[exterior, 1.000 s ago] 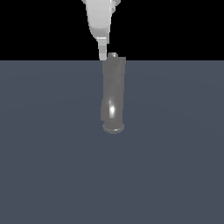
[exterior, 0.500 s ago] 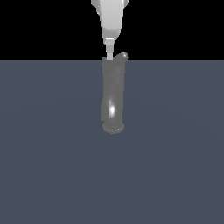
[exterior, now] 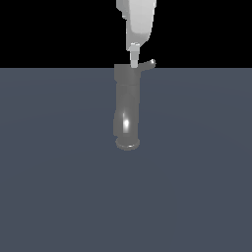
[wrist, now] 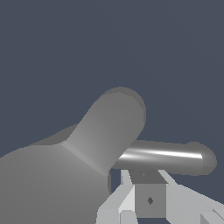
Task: Turn on the faucet by rotating a designated handle.
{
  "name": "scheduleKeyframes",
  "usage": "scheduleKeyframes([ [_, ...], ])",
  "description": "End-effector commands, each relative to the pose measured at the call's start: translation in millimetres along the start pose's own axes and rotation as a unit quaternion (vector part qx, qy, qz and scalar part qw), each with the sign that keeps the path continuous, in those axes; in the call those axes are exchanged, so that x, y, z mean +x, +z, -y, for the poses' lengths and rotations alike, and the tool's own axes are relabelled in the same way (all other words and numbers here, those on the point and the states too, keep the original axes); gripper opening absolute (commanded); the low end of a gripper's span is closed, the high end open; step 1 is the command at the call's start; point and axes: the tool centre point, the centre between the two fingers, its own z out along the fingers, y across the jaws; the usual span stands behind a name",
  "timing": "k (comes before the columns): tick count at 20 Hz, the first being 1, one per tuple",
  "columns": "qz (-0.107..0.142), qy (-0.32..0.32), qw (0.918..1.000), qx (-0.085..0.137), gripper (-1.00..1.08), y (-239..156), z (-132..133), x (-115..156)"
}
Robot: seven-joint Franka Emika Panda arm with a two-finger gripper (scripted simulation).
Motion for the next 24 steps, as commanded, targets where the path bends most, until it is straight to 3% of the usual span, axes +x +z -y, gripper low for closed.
scheduleKeyframes([
  [1, 0.000, 0.004, 1.0000, 0.003, -1.00, -0.1, 7.6, 7.0],
  [24, -0.007, 0.039, 0.9992, 0.010, -1.00, -2.3, 61.0, 65.8],
])
